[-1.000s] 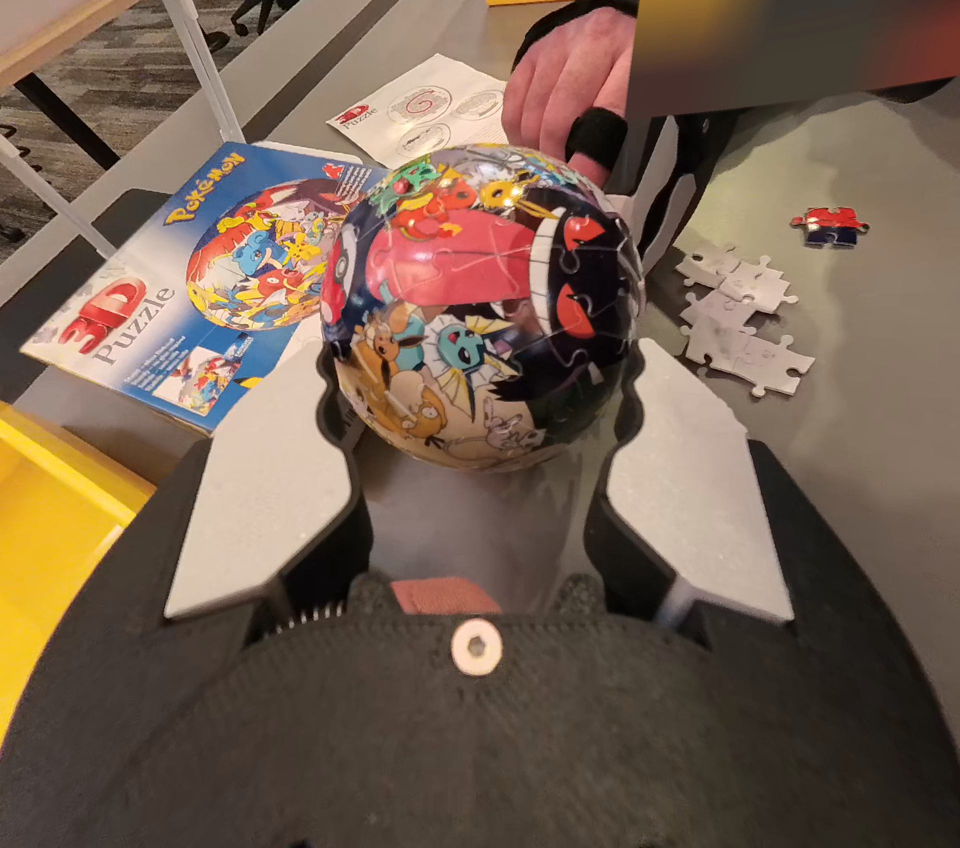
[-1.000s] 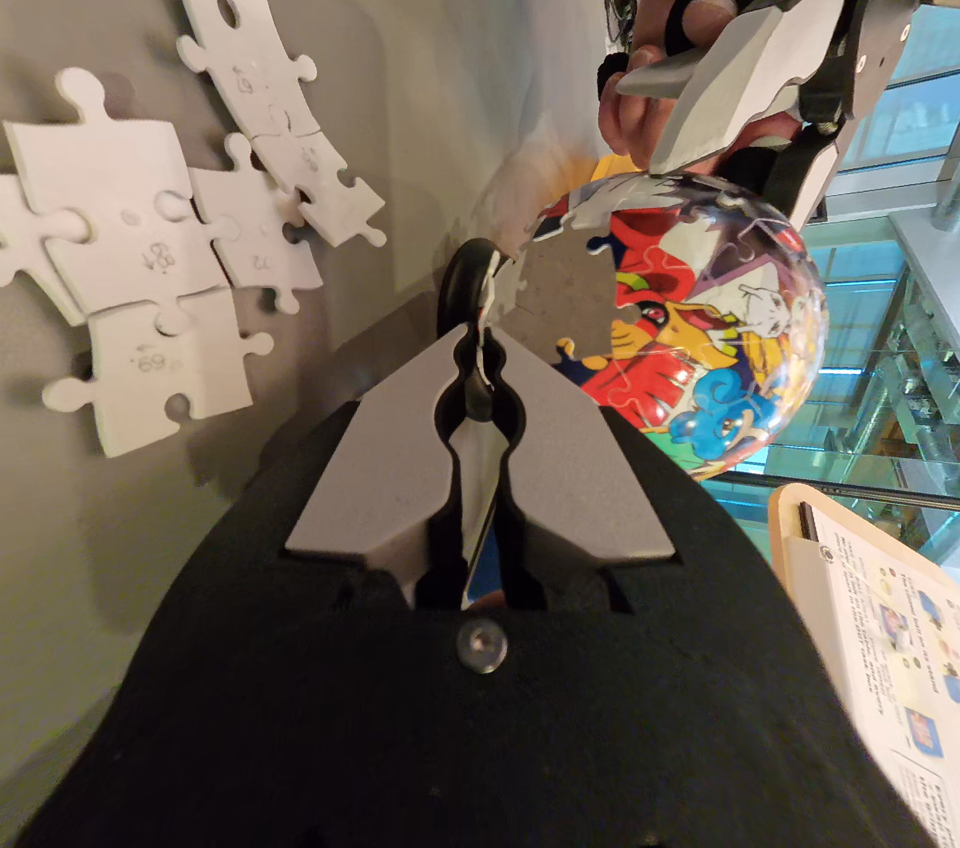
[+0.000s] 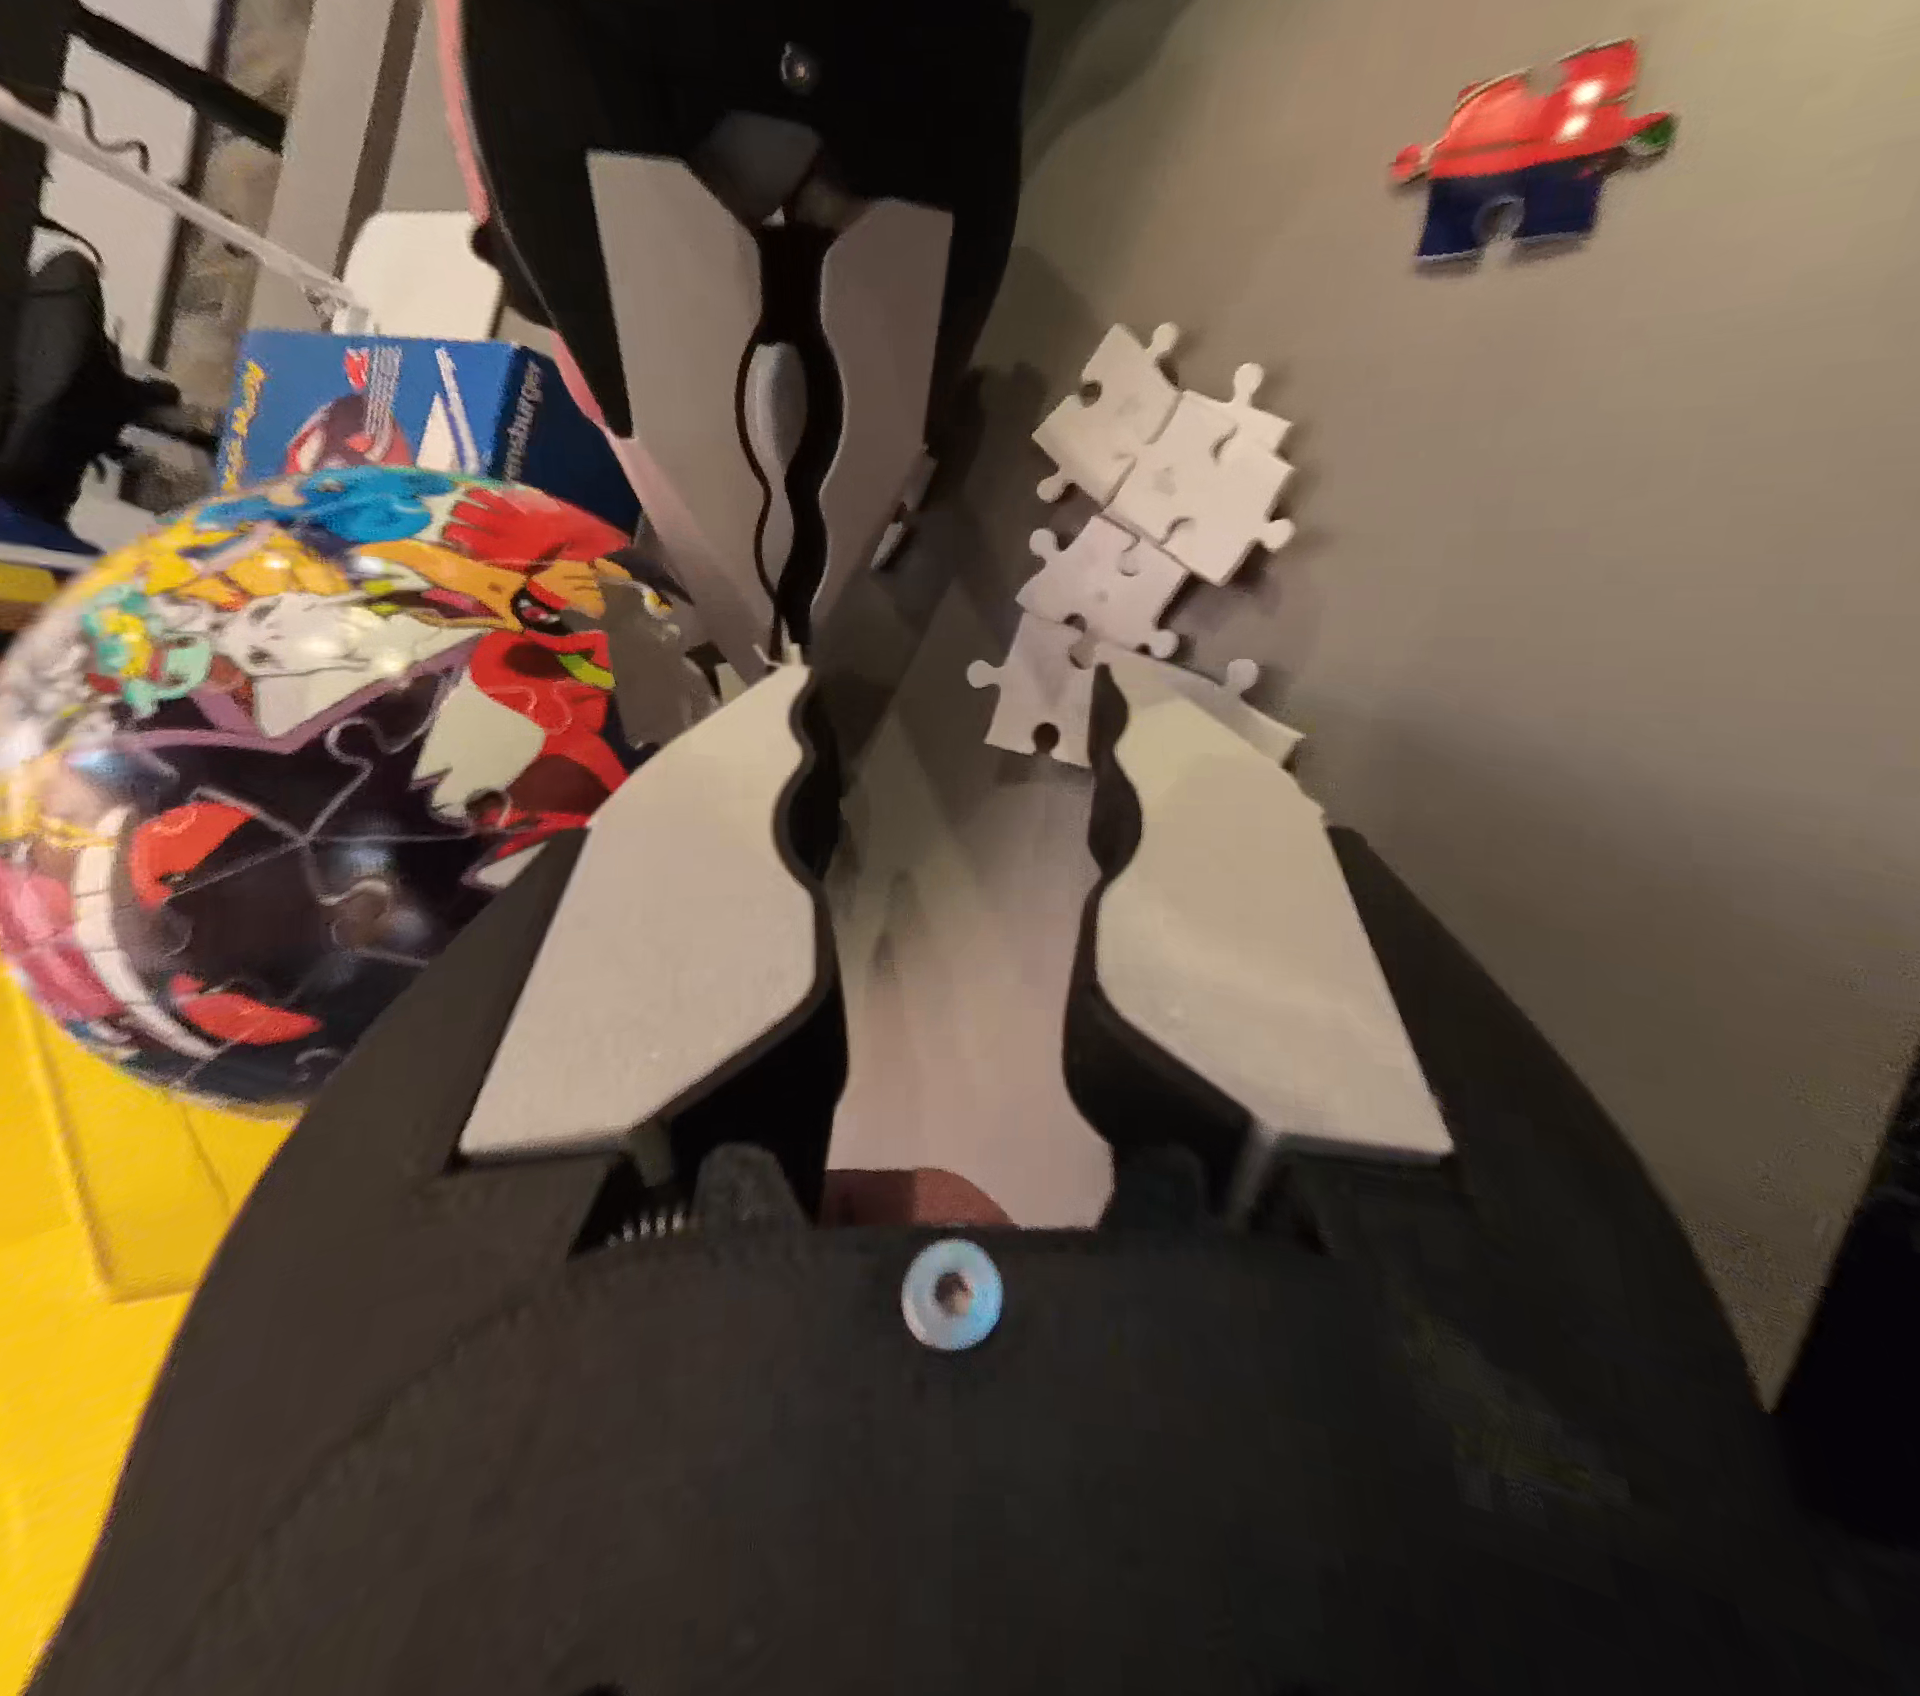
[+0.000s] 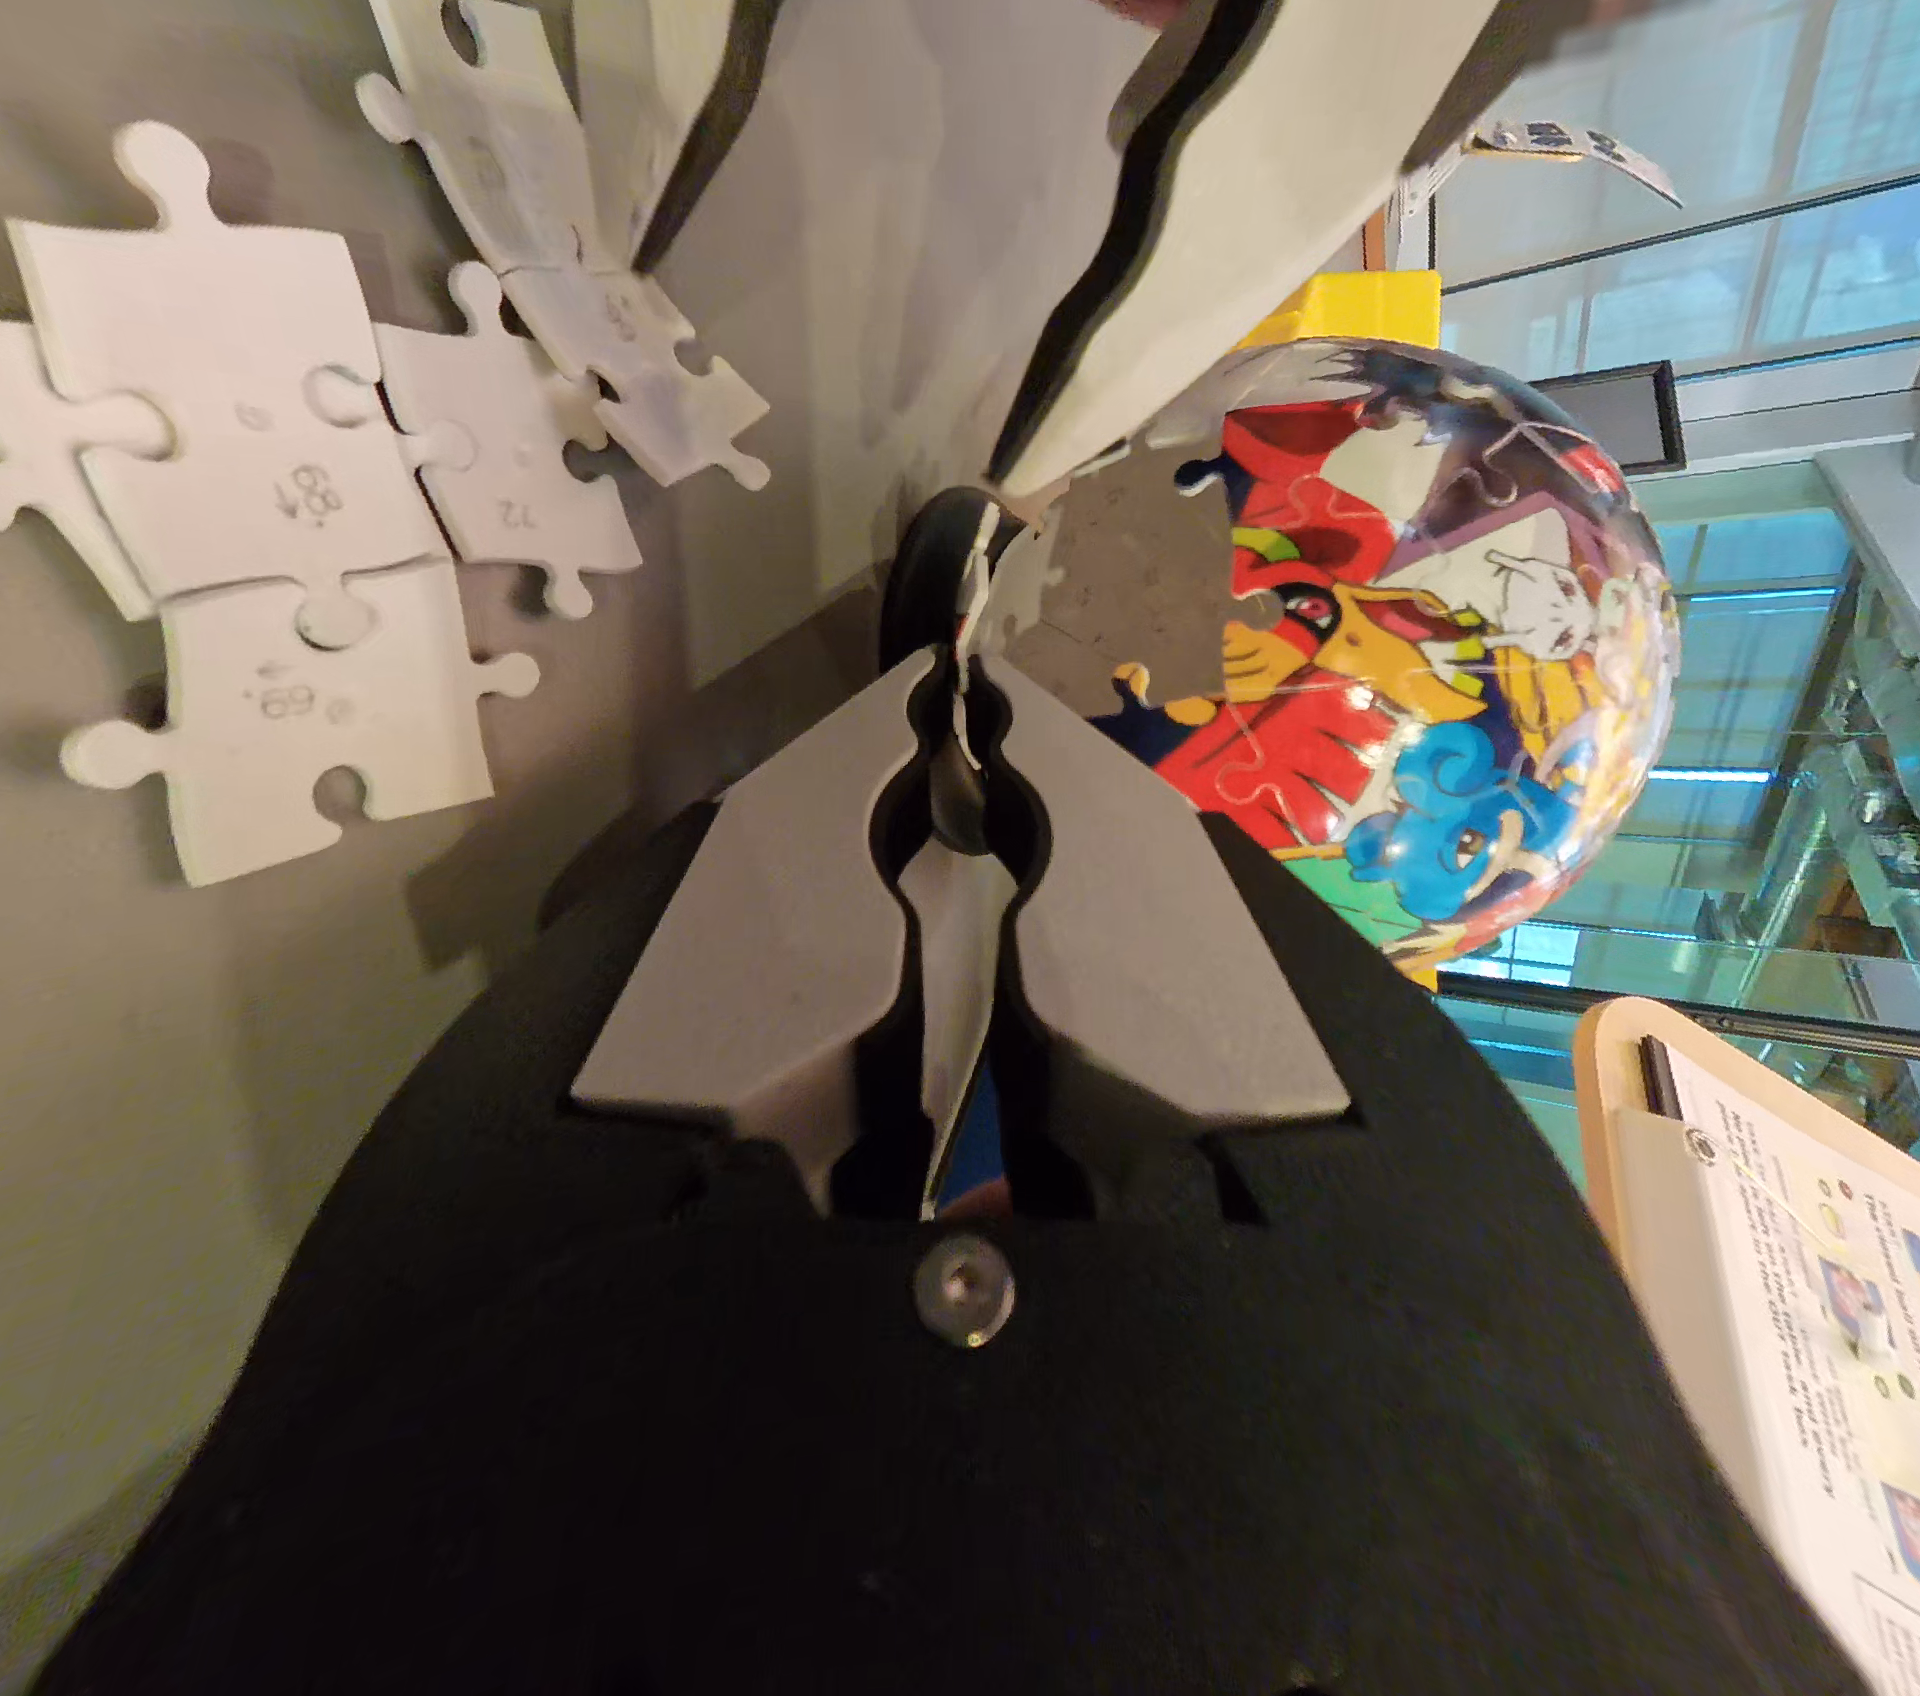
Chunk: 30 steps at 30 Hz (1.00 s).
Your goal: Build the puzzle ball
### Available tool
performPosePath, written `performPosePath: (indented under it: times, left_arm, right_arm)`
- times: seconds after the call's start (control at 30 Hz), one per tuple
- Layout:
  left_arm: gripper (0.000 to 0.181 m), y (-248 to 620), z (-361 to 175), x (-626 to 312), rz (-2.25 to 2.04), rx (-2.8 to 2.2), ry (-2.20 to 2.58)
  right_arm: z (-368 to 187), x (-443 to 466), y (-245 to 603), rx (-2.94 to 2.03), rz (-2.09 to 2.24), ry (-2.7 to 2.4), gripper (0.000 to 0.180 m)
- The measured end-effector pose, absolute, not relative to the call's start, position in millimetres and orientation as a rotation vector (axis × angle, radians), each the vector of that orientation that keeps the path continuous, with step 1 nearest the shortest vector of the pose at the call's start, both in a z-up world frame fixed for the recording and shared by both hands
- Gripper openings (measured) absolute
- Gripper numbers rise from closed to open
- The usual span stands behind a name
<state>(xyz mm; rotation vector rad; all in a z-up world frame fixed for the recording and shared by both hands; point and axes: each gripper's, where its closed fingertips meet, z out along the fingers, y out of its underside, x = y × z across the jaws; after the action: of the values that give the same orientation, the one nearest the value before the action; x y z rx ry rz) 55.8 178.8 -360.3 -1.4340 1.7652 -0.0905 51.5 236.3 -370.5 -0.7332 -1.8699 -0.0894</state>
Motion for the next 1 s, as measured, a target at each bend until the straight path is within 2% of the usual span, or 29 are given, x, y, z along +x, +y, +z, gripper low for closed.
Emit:
performPosePath:
  times: [0.23, 0.7, 1.0]
  left_arm:
    - [0.041, 203, -370, 55, 0.116, -1.457, 1.706]
    - [0.003, 227, -365, 55, 0.405, -1.412, 1.594]
    - [0.002, 228, -367, 57, 0.394, -1.43, 1.566]
  right_arm:
    - [-371, 51, 237, -0.736, -0.082, -1.866, 0.0]
    - [-370, 52, 236, -0.745, -0.054, -1.861, 0.0]
    - [-370, 53, 238, -0.756, -0.057, -1.854, 0.001]
